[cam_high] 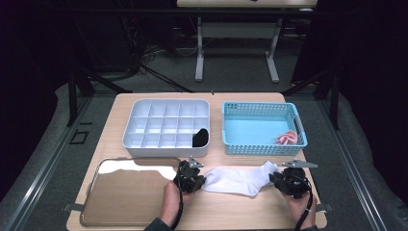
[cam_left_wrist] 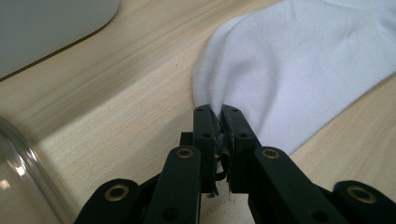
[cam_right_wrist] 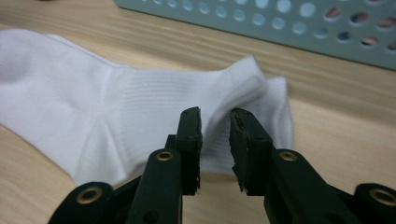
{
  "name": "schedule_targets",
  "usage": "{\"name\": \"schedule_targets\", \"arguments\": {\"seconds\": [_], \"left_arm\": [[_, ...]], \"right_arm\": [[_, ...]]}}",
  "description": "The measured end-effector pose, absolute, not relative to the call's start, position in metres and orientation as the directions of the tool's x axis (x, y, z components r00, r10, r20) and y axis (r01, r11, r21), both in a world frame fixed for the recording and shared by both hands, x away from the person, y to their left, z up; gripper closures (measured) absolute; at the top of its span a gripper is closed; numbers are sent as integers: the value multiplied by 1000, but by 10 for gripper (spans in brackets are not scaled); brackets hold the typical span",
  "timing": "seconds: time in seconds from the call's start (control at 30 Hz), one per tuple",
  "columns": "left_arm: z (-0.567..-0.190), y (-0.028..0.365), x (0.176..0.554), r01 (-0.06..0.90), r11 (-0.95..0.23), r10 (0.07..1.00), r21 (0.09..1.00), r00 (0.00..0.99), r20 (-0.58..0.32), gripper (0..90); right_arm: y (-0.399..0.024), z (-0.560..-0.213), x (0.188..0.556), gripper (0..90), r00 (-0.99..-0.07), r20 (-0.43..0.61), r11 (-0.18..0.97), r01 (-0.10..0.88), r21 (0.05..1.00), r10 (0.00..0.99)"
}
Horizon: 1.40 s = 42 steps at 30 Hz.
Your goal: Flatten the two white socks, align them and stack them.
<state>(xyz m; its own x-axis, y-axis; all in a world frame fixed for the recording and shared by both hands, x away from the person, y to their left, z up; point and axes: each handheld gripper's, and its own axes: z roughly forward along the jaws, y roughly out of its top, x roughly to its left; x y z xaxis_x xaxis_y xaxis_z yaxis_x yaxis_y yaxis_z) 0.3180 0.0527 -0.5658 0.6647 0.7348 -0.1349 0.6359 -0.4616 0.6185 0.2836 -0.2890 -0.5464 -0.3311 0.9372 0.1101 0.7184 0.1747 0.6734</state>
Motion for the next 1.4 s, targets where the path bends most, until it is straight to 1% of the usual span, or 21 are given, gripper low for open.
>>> {"name": "schedule_targets", "arguments": {"seconds": [0.1, 0.23, 0.33, 0.4, 0.43, 0.5, 0.63, 0.8, 0.9, 0.93, 0.97, 1.1, 1.2, 1.3, 1.4], "left_arm": [[-566, 53, 318, 637, -462, 734, 617, 665, -136, 840], [-566, 53, 319, 642, -459, 733, 614, 664, -146, 814], [-566, 53, 319, 643, -460, 731, 612, 665, -149, 803], [-566, 53, 319, 642, -463, 730, 611, 667, -148, 801], [-566, 53, 319, 642, -464, 728, 610, 669, -150, 801], [-566, 53, 319, 642, -465, 729, 609, 669, -149, 804], [-566, 53, 319, 643, -464, 729, 609, 668, -150, 822], [-566, 52, 319, 647, -460, 734, 609, 662, -150, 837], [-566, 52, 318, 646, -460, 736, 609, 661, -145, 839], [-566, 52, 318, 645, -461, 736, 609, 662, -144, 839], [-567, 52, 318, 646, -460, 736, 609, 661, -145, 838], [-567, 52, 319, 646, -458, 733, 611, 663, -151, 834], [-566, 52, 319, 644, -461, 733, 610, 664, -148, 833], [-566, 52, 319, 643, -462, 731, 611, 666, -148, 831], [-566, 52, 319, 643, -462, 731, 611, 666, -147, 831]], "right_arm": [[-298, -549, 282, 677, -302, 118, 149, 728, 669, 946], [-306, -547, 282, 576, -279, 127, 125, 730, 672, 952], [-309, -547, 287, 553, -260, 127, 112, 737, 666, 957], [-309, -549, 293, 559, -239, 130, 98, 749, 655, 962], [-310, -550, 296, 573, -234, 128, 98, 756, 647, 964], [-311, -554, 300, 657, -232, 128, 100, 767, 633, 964], [-311, -556, 301, 781, -230, 134, 96, 769, 632, 964], [-314, -551, 297, 874, -228, 114, 97, 743, 663, 967], [-316, -546, 294, 880, -226, 105, 100, 738, 668, 968], [-317, -546, 293, 877, -228, 106, 99, 733, 673, 968], [-317, -546, 293, 854, -226, 108, 95, 731, 675, 968], [-314, -548, 299, 724, -251, 102, 122, 739, 663, 963], [-312, -550, 305, 697, -268, 97, 139, 738, 660, 959], [-306, -548, 314, 689, -308, 37, 206, 717, 666, 951], [-300, -549, 324, 684, -338, 27, 239, 718, 654, 941]]}}
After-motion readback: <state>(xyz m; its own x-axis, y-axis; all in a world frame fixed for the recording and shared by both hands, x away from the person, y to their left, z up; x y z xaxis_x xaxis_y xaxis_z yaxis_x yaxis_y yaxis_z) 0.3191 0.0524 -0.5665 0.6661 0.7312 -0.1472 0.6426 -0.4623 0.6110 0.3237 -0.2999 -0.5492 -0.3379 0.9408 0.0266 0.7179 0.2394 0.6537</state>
